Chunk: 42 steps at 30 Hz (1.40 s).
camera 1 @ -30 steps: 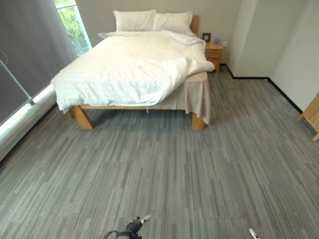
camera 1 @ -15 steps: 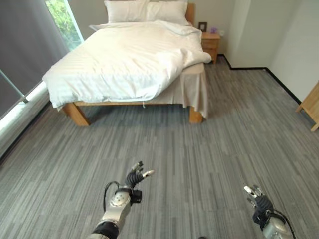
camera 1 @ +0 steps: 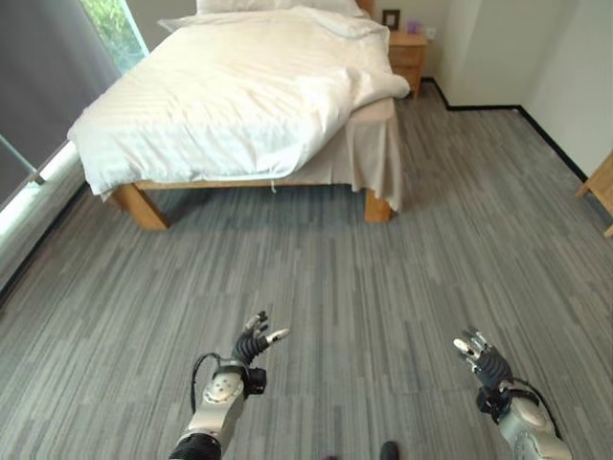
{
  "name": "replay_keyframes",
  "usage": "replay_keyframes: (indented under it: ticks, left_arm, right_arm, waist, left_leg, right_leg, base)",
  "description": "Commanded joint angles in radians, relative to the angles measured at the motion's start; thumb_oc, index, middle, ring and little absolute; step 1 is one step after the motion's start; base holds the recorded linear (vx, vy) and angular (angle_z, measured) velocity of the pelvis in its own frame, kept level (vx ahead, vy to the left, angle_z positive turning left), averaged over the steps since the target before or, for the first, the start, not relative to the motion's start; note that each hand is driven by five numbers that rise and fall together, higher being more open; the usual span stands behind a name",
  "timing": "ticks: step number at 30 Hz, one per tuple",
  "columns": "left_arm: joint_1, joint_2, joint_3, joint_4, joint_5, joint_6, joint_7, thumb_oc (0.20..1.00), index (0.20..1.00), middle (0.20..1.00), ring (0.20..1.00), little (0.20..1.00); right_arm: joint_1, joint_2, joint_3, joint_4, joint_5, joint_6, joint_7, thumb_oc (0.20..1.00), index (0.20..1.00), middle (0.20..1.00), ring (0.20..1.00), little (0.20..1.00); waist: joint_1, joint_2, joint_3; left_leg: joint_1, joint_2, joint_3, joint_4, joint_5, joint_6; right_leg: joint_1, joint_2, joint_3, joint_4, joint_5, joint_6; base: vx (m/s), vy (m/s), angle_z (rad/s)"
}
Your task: Making the bed.
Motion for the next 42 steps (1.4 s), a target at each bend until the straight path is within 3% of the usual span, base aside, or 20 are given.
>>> replay_keyframes:
  ticks: [1,2,4,8,10,12,14,17,18,21,23,25,27,29,31,35,36,40,41,42]
  left_arm:
    - [-0.027,0.061,0.032,-0.076,-0.004,-0.022,0.006,1.0,1.0,1.0,1.0,1.0]
    - [-0.016,0.074,0.036,-0.107,0.016,-0.017,0.003,1.0,1.0,1.0,1.0,1.0]
    - [-0.013,0.082,0.035,-0.118,0.038,-0.014,0.002,1.0,1.0,1.0,1.0,1.0]
    - [-0.024,0.079,0.036,-0.119,0.046,-0.02,0.004,1.0,1.0,1.0,1.0,1.0]
    - [-0.046,0.078,0.031,-0.121,0.063,-0.019,0.005,1.0,1.0,1.0,1.0,1.0]
    - [-0.052,0.079,0.035,-0.124,0.082,-0.018,0.009,1.0,1.0,1.0,1.0,1.0]
    - [-0.042,0.08,0.038,-0.145,0.096,-0.018,0.008,1.0,1.0,1.0,1.0,1.0]
    - [-0.012,0.067,0.041,-0.173,0.076,-0.013,0.004,1.0,1.0,1.0,1.0,1.0]
    - [-0.012,0.067,0.041,-0.174,0.076,-0.013,0.004,1.0,1.0,1.0,1.0,1.0]
    - [0.021,0.072,0.074,-0.228,0.034,0.0,-0.008,1.0,1.0,1.0,1.0,1.0]
    - [0.0,0.066,0.056,-0.237,0.024,0.004,-0.011,1.0,1.0,1.0,1.0,1.0]
    - [-0.003,0.066,0.055,-0.236,0.023,0.005,-0.011,1.0,1.0,1.0,1.0,1.0]
    - [-0.016,0.043,0.036,-0.23,0.002,-0.005,-0.024,1.0,1.0,1.0,1.0,1.0]
    - [-0.015,0.037,0.03,-0.233,0.002,-0.015,-0.028,1.0,1.0,1.0,1.0,1.0]
    - [0.003,0.021,0.046,-0.243,0.0,-0.027,-0.023,1.0,1.0,1.0,1.0,1.0]
    - [0.027,0.015,0.073,-0.27,-0.004,-0.03,-0.025,1.0,1.0,1.0,1.0,1.0]
    - [0.031,0.021,0.087,-0.275,0.002,-0.03,-0.026,1.0,1.0,1.0,1.0,1.0]
    - [0.046,0.032,0.108,-0.292,0.009,-0.034,-0.027,1.0,1.0,1.0,1.0,1.0]
    - [0.065,0.062,0.11,-0.333,0.024,-0.032,-0.031,1.0,1.0,1.0,1.0,1.0]
    - [0.064,0.073,0.106,-0.353,0.028,-0.031,-0.033,1.0,1.0,1.0,1.0,1.0]
  right_arm:
    - [-0.012,0.031,0.038,-0.094,-0.004,-0.037,0.02,1.0,1.0,1.0,1.0,1.0]
    - [-0.012,0.037,0.052,-0.128,-0.003,-0.035,0.03,1.0,1.0,1.0,1.0,1.0]
    - [-0.01,0.045,0.059,-0.144,-0.002,-0.033,0.035,1.0,1.0,1.0,1.0,1.0]
    - [0.016,0.065,0.067,-0.157,0.022,-0.025,0.047,1.0,1.0,1.0,1.0,1.0]
    - [0.027,0.064,0.083,-0.155,-0.003,-0.019,0.049,1.0,1.0,1.0,1.0,1.0]
    - [0.024,0.067,0.085,-0.155,-0.008,-0.018,0.051,1.0,1.0,1.0,1.0,1.0]
    - [0.043,0.059,0.078,-0.152,-0.006,-0.01,0.063,1.0,1.0,1.0,1.0,1.0]
    - [0.046,0.028,0.083,-0.15,-0.001,-0.01,0.066,1.0,1.0,1.0,1.0,1.0]
    - [0.046,0.028,0.083,-0.15,-0.001,-0.01,0.066,1.0,1.0,1.0,1.0,1.0]
    - [0.026,-0.006,0.079,-0.176,0.032,-0.017,0.061,1.0,1.0,1.0,1.0,1.0]
    - [-0.006,-0.04,0.073,-0.143,0.018,-0.014,0.032,1.0,1.0,1.0,1.0,1.0]
    - [-0.008,-0.041,0.072,-0.141,0.018,-0.014,0.032,1.0,1.0,1.0,1.0,1.0]
    - [0.008,-0.044,0.035,-0.161,0.056,-0.016,0.035,1.0,1.0,1.0,1.0,1.0]
    - [0.034,-0.041,0.024,-0.176,0.053,-0.019,0.05,1.0,1.0,1.0,1.0,1.0]
    - [0.039,-0.029,0.032,-0.164,0.044,-0.023,0.059,1.0,1.0,1.0,1.0,1.0]
    - [0.028,-0.019,0.053,-0.152,0.04,-0.02,0.073,1.0,1.0,1.0,1.0,1.0]
    - [0.021,-0.01,0.064,-0.157,0.043,-0.013,0.081,1.0,1.0,1.0,1.0,1.0]
    - [0.011,0.012,0.086,-0.154,0.047,-0.004,0.095,1.0,1.0,1.0,1.0,1.0]
    - [0.004,0.043,0.105,-0.151,0.053,0.005,0.099,1.0,1.0,1.0,1.0,1.0]
    - [0.001,0.054,0.11,-0.154,0.062,0.007,0.108,1.0,1.0,1.0,1.0,1.0]
  waist:
    - [0.013,-0.061,0.022]
    - [0.01,-0.047,0.054]
    - [0.009,-0.046,0.065]
    - [-0.011,-0.076,0.059]
    - [-0.025,-0.078,0.05]
    - [-0.021,-0.079,0.046]
    - [-0.03,-0.069,0.022]
    - [-0.042,-0.048,0.005]
    - [-0.044,-0.045,0.004]
    - [-0.003,-0.071,0.029]
    - [0.053,-0.101,0.081]
    - [0.055,-0.097,0.083]
    - [0.076,-0.095,0.08]
    - [0.09,-0.101,0.065]
    - [0.115,-0.094,0.041]
    - [0.136,-0.078,0.016]
    - [0.133,-0.072,-0.001]
    - [0.147,-0.093,-0.036]
    - [0.173,-0.134,-0.05]
    - [0.174,-0.135,-0.045]
  left_leg:
    - [0.033,0.036,-0.03,-0.021,0.024,-0.061]
    - [0.065,0.059,-0.022,-0.021,0.013,-0.057]
    - [0.084,0.069,-0.015,-0.021,0.015,-0.064]
    - [0.142,0.074,-0.021,-0.021,-0.026,-0.116]
    - [0.201,0.119,-0.042,-0.021,-0.039,-0.17]
    - [0.226,0.137,-0.03,-0.021,-0.037,-0.186]
    - [0.289,0.176,-0.039,-0.021,-0.006,-0.214]
    - [0.244,0.273,-0.09,0.187,0.188,-0.252]
    - [0.241,0.277,-0.093,0.19,0.187,-0.254]
    - [0.084,0.342,-0.113,0.626,0.366,-0.256]
    - [-0.105,0.345,-0.098,0.764,0.284,-0.225]
    - [-0.108,0.349,-0.099,0.772,0.278,-0.225]
    - [-0.209,0.383,0.046,0.607,0.273,-0.258]
    - [-0.26,0.322,0.074,0.494,0.263,-0.249]
    - [-0.3,0.199,0.115,0.24,0.253,-0.206]
    - [-0.295,0.15,0.176,0.038,0.317,-0.195]
    - [-0.285,0.171,0.267,0.032,0.352,-0.198]
    - [-0.245,0.145,0.317,0.038,0.28,-0.15]
    - [-0.2,0.077,0.311,0.059,0.194,-0.079]
    - [-0.169,0.049,0.31,0.047,0.162,-0.047]
  right_leg:
    - [-0.058,-0.146,0.059,0.254,0.156,0.181]
    - [-0.138,-0.15,0.03,0.399,0.208,0.204]
    - [-0.174,-0.182,0.001,0.404,0.233,0.207]
    - [-0.179,-0.271,-0.093,0.073,0.236,0.196]
    - [-0.206,-0.283,-0.14,-0.136,0.313,0.207]
    - [-0.231,-0.298,-0.196,-0.159,0.333,0.207]
    - [-0.18,-0.27,-0.237,-0.138,0.316,0.204]
    - [-0.119,-0.172,-0.24,-0.12,0.252,0.123]
    - [-0.117,-0.17,-0.243,-0.122,0.251,0.122]
    - [-0.001,-0.075,-0.241,-0.138,0.143,0.017]
    - [0.1,-0.045,-0.211,-0.158,0.07,-0.012]
    - [0.1,-0.041,-0.21,-0.157,0.069,-0.012]
    - [0.164,-0.044,-0.218,-0.166,0.033,0.001]
    - [0.19,-0.047,-0.206,-0.166,0.008,0.009]
    - [0.242,-0.031,-0.197,-0.166,-0.026,0.03]
    - [0.309,-0.011,-0.186,-0.166,-0.06,0.045]
    - [0.334,0.002,-0.18,-0.166,-0.06,0.045]
    - [0.374,-0.025,-0.174,-0.166,-0.05,0.066]
    - [0.352,-0.118,-0.155,0.04,0.109,0.128]
    - [0.312,-0.148,-0.143,0.177,0.178,0.16]
  base:
    - [0.12,0.1,-0.19]
    - [0.1,0.071,-0.25]
    - [0.17,0.002,-0.16]
    - [0.38,-0.148,0.03]
    - [0.52,-0.28,0.11]
    - [0.37,-0.199,0.2]
    - [0.67,-0.262,0.04]
    - [0.42,-0.277,0.35]
    - [0.28,-0.283,0.4]
    - [0.45,-0.517,-0.12]
    - [0.45,-0.455,-0.65]
    - [0.27,-0.15,-0.2]
    - [0.53,-0.127,-0.08]
    - [0.43,-0.017,-0.19]
    - [0.51,0.029,0.05]
    - [0.52,0.046,-0.12]
    - [0.31,0.006,-0.25]
    - [0.47,0.103,-0.1]
    - [0.62,0.282,-0.1]
    - [0.77,0.38,-0.09]
